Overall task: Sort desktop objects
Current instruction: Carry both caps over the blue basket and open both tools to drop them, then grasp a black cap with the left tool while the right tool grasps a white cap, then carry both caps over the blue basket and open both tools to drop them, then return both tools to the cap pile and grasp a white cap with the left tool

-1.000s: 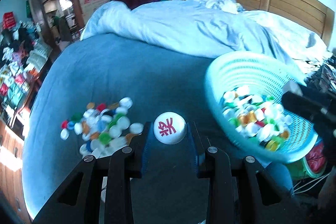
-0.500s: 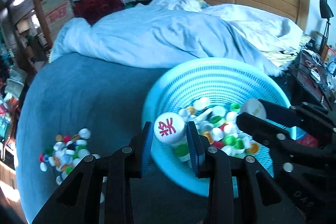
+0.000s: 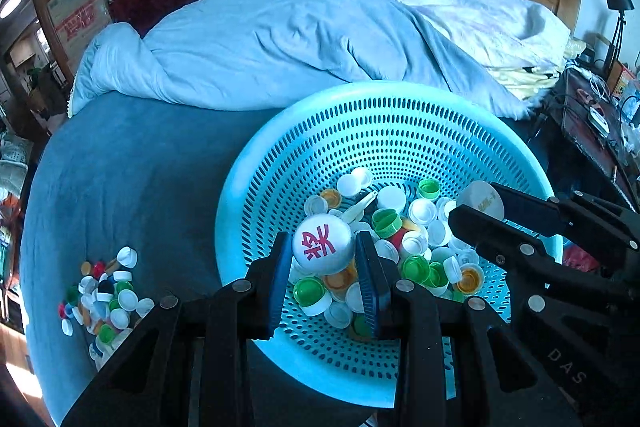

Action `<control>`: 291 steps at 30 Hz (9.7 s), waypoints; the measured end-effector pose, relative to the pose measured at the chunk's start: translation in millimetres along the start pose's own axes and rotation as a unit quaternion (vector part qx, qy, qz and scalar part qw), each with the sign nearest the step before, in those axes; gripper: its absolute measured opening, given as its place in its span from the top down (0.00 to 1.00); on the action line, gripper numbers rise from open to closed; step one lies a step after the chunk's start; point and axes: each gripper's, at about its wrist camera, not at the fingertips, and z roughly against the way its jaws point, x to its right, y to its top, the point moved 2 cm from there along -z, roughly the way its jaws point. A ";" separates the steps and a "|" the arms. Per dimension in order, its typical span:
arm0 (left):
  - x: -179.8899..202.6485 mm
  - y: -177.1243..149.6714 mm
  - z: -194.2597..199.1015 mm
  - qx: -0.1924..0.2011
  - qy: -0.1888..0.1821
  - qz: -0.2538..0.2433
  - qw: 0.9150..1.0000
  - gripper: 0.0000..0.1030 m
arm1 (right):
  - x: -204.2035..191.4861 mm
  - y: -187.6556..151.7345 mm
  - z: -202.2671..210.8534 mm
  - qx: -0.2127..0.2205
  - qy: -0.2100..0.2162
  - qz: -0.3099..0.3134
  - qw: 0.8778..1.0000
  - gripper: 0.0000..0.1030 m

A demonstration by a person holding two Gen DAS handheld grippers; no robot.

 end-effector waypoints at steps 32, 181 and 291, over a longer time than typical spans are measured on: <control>10.0 3.7 -9.2 -0.002 0.013 -0.004 1.000 0.73 | 8.8 -7.5 -6.8 -0.004 0.011 -0.012 1.000 0.68; -179.9 -140.5 136.7 0.123 0.094 0.166 0.974 0.76 | -238.5 -25.7 15.1 0.039 0.175 0.170 0.969 0.66; -176.8 -89.8 35.8 0.070 0.028 0.156 0.985 0.35 | -35.9 14.7 30.8 0.054 0.052 0.012 0.997 0.08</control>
